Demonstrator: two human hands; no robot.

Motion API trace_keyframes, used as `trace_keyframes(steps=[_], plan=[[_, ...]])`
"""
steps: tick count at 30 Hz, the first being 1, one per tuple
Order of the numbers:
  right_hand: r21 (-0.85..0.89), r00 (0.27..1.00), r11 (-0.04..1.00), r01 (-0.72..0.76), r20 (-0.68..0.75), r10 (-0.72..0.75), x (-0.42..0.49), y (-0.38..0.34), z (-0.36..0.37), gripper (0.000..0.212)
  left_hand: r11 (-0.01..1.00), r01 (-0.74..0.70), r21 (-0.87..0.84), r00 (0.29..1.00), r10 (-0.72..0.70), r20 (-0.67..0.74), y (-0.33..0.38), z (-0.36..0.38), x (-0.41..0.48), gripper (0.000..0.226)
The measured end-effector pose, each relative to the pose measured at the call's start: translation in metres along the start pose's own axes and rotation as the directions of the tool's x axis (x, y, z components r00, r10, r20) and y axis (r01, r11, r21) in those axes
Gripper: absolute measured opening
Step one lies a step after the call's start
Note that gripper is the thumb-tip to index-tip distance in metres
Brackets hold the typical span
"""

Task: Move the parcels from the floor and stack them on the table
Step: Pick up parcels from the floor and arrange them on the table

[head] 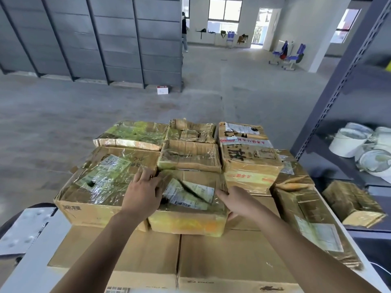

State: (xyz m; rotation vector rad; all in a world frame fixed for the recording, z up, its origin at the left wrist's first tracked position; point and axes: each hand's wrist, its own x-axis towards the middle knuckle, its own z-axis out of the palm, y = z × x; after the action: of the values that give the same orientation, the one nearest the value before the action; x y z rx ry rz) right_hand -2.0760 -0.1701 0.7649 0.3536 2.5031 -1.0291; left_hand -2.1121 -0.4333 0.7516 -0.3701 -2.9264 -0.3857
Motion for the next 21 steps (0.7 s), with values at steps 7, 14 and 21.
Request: trace_keyframes(steps=[7, 14, 21], plan=[[0.034, 0.999, 0.999, 0.039, -0.004, -0.038, -0.005, 0.006, 0.002, 0.062, 0.998, -0.038, 0.056, 0.998, 0.041, -0.056, 0.002, 0.003, -0.001, 0.032], [0.043, 0.999, 0.999, 0.027, -0.045, -0.025, -0.006, 0.013, 0.005, 0.058, 1.000, -0.008, -0.026, 0.999, 0.007, -0.052, 0.000, 0.003, 0.001, 0.030], [-0.046, 0.999, 0.999, -0.020, -0.049, 0.018, -0.006, 0.005, -0.015, 0.030, 0.991, -0.042, -0.129, 0.998, 0.035, -0.055, 0.017, -0.013, 0.009, 0.031]])
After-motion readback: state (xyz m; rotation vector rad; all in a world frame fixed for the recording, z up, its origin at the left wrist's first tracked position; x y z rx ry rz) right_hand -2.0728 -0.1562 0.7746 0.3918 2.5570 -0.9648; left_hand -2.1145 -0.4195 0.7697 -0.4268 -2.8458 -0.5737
